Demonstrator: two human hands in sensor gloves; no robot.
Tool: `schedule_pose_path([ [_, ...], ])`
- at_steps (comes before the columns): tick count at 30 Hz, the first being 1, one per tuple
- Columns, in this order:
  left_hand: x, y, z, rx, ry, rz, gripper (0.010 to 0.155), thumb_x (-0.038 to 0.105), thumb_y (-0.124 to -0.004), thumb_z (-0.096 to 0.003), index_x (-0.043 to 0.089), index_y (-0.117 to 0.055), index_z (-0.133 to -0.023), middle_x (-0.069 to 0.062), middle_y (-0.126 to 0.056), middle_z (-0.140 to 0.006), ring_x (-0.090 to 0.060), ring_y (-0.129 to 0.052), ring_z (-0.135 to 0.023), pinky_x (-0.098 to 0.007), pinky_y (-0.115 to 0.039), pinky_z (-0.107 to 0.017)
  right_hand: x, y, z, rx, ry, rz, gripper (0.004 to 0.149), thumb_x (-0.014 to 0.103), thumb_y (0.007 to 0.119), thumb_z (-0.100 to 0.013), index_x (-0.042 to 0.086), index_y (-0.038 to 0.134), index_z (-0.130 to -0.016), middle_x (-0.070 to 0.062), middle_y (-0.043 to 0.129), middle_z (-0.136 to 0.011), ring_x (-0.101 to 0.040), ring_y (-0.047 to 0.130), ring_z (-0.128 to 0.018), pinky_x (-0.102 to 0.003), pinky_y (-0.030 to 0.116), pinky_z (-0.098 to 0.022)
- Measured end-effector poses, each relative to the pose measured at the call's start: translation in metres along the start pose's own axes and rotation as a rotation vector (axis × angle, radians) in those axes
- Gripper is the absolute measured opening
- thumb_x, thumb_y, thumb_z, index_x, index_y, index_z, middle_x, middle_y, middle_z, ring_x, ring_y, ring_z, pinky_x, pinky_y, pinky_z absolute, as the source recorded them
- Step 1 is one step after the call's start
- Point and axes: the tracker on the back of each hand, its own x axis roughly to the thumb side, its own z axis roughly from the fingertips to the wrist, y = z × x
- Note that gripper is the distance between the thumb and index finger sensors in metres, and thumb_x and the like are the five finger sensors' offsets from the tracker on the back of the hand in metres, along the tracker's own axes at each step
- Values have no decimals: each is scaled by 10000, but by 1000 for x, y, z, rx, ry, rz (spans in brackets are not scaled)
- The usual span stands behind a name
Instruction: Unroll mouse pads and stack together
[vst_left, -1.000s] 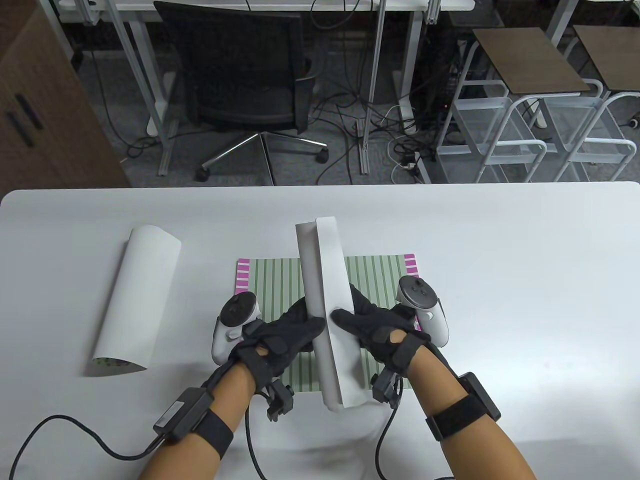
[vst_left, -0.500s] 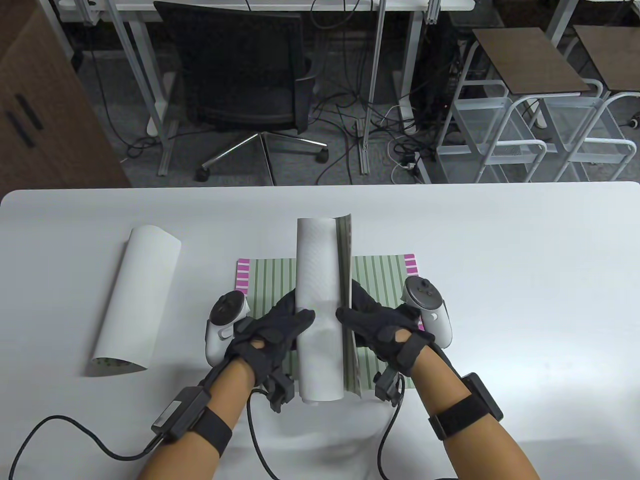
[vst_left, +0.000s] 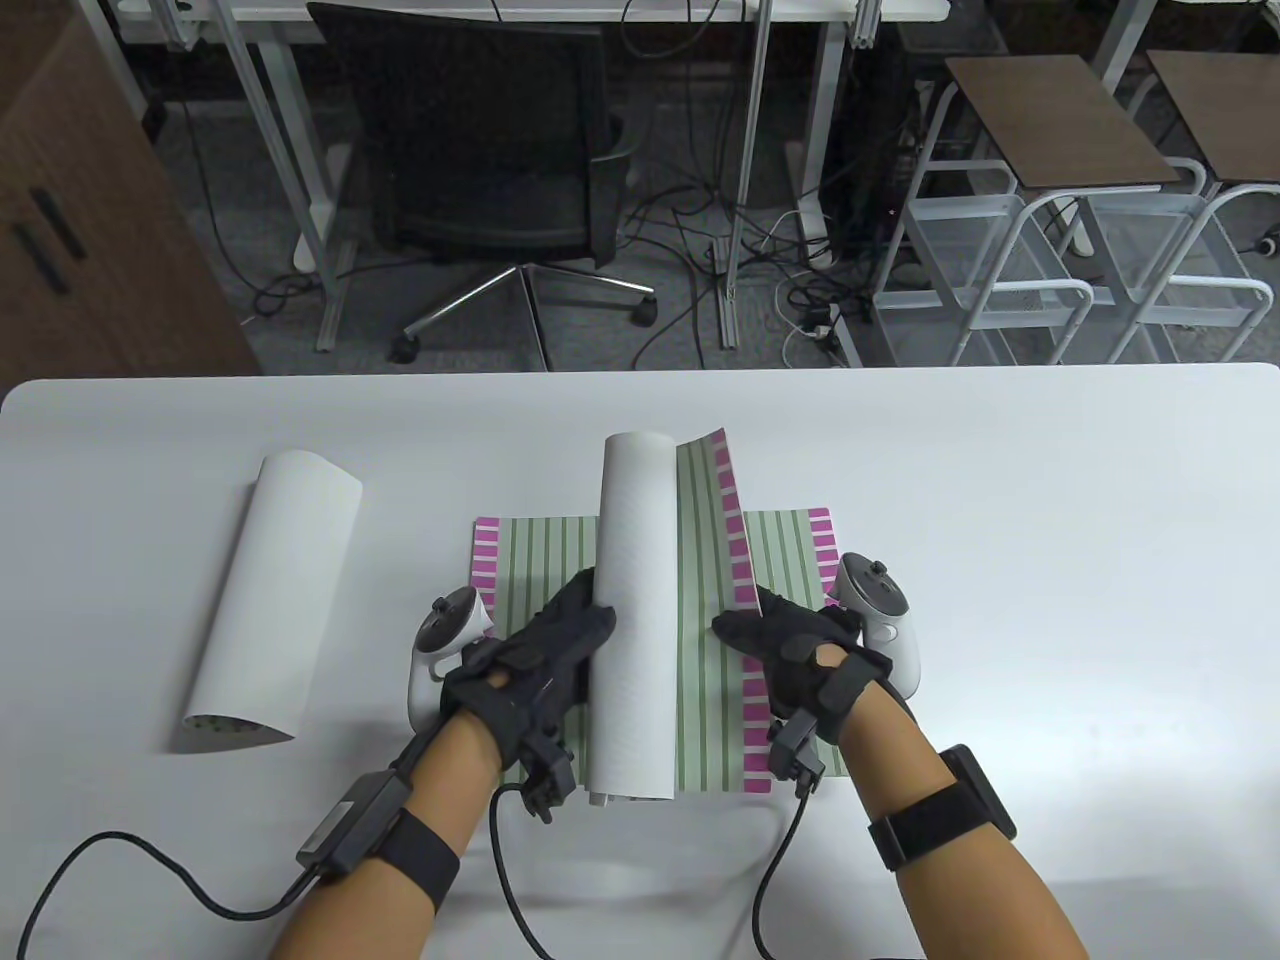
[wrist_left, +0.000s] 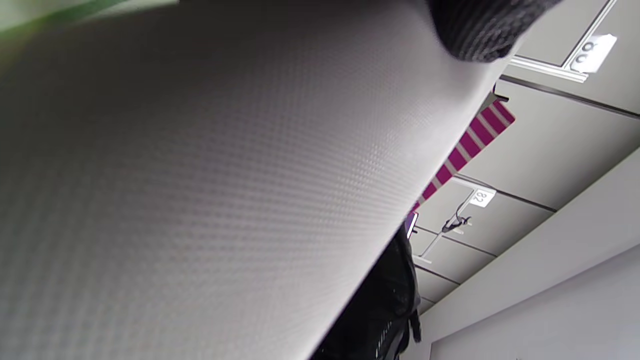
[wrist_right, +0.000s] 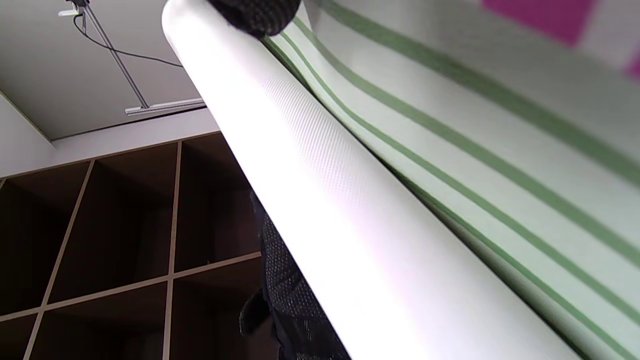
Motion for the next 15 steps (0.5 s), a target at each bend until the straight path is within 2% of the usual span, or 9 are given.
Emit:
schedule_pose_path([
  [4, -1, 4, 2, 19, 8, -18, 712, 407, -670, -590, 452, -182, -1105, -76, -406, -1139, -377, -768, -988, -542, -735, -634, -2, -3, 2, -21, 18, 5, 640, 203, 725, -473, 177, 395, -1021, -175, 665, -896, -430, 938, -660, -510, 823, -456],
  [6, -1, 4, 2, 23, 10, -26, 661, 391, -653, -587, 459, -263, -1116, -85, -399, -1143, -386, -755, -997, -555, -732, -633, -2, -3, 2, -31, 22, 15, 639, 203, 726, -471, 172, 398, -1019, -177, 665, -894, -430, 942, -653, -507, 828, -451],
  [8, -3, 4, 2, 7, 5, -20, 658, 430, -641, -588, 451, -260, -1124, -91, -385, -1149, -394, -729, -1011, -564, -719, -639, -1, -1, 2, -35, 24, 30, 639, 205, 725, -472, 168, 395, -1019, -178, 661, -896, -430, 942, -652, -507, 829, -449],
  [11, -4, 2, 1, -28, 11, -44, 790, 588, -663, -577, 386, -127, -1121, -110, -295, -1160, -412, -654, -1047, -586, -681, -658, 1, 2, 2, -31, 20, 44, 643, 205, 724, -473, 164, 387, -1019, -181, 648, -904, -430, 942, -649, -502, 831, -446],
  [15, -9, -2, 0, -26, 48, -64, 978, 654, -736, -545, 318, 20, -1067, -119, -197, -1149, -430, -575, -1066, -599, -651, -675, 3, 6, 2, -30, 14, 74, 645, 209, 721, -477, 161, 377, -1020, -177, 631, -915, -427, 946, -642, -495, 836, -439],
])
